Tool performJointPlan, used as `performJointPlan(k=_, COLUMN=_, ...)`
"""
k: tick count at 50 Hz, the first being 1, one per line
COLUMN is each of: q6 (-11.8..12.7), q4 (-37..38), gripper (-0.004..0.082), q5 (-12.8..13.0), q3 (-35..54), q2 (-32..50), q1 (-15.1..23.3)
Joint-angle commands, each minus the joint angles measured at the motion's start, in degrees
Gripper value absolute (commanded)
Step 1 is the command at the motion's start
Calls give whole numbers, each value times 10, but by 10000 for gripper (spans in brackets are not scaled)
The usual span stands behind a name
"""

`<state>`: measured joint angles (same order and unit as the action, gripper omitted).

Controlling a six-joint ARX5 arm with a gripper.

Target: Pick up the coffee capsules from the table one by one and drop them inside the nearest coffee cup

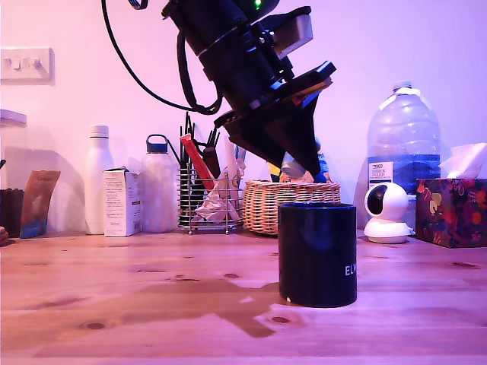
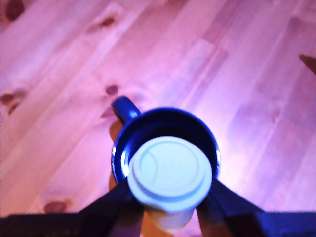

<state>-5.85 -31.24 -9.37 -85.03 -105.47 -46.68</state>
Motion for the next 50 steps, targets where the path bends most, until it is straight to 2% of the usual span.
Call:
performJointPlan(k=1, q6=2, q4=-11, gripper=178, q5=-3, q3=-26, q2=-3, q1=0)
performJointPlan(k=28, q6=-22, q4=-165, gripper=178, q5=3, q3=-191, q2=-117, q1=-16)
performJointPlan(k=37, q6=-32, q4=-193, gripper=178, q5=11, q3=-208, q2=-140, q1=-20)
performJointPlan(k=42, q6=-32, q4=-194, gripper=178, q5=22, q3=-207, q2=-142, q1=-22)
performJointPlan(k=50, q6=-32, q4=-200, gripper=178, q5=24, q3=-207, q2=-142, q1=-24)
